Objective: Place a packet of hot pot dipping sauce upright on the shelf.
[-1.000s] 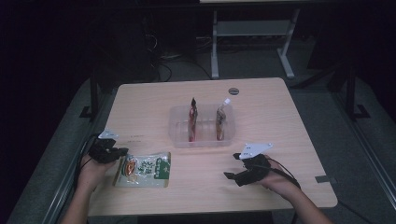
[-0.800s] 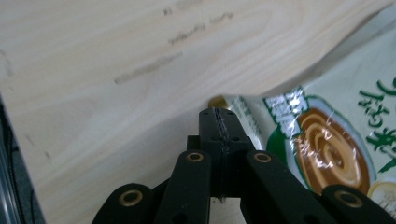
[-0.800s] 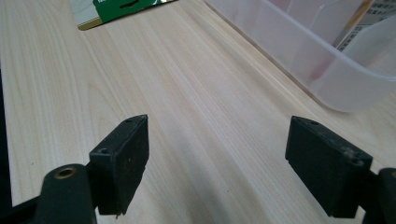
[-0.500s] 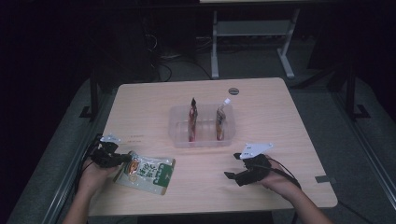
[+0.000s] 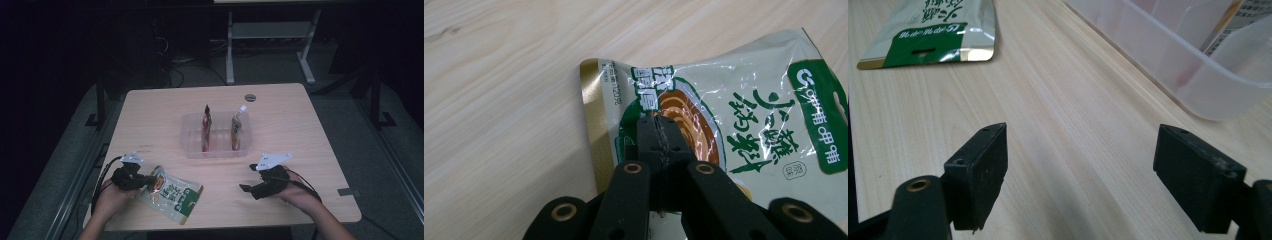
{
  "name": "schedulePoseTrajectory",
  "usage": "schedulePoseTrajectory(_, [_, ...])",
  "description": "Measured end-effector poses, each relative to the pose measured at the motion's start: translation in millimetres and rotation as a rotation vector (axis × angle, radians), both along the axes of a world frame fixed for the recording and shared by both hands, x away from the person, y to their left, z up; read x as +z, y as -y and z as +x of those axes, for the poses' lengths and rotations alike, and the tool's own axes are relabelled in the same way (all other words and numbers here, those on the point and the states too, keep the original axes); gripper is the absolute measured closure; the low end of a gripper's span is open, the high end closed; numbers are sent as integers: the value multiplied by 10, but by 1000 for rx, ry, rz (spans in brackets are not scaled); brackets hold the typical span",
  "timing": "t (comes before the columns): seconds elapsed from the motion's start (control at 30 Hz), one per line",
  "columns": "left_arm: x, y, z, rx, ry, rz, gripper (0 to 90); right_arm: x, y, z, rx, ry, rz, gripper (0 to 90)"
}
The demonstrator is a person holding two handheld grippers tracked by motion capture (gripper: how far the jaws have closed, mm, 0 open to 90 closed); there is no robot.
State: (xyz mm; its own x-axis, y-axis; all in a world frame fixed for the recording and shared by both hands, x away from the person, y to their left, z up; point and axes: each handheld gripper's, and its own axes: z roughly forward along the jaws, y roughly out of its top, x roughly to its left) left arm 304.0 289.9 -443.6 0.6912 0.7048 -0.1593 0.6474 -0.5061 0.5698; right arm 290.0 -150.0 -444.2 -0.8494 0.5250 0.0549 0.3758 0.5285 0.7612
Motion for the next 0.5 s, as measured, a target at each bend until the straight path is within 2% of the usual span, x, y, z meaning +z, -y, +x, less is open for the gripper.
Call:
schedulePoseTrajectory(0.1, [27,52,-4,-20,10,0,896,-1,1,-3,0,-2,0,213])
schedulePoseTrajectory(0.17, [62,106,2,-45,38,4,885,-4,4,2,1,-2,-1,213])
schedulePoseTrajectory(0.2, [81,140,12,-54,48,6,834,-4,4,4,0,-2,-1,213])
schedulePoseTrajectory(0.33, [170,277,88,-118,115,16,724,-7,-6,0,-2,-5,-3,213])
schedulePoseTrajectory(0.47, [195,371,213,-152,141,48,753,-9,-9,0,-1,-4,-3,213])
schedulePoseTrajectory(0.5, [173,383,238,-141,137,56,775,-10,-9,1,-2,-4,-4,213])
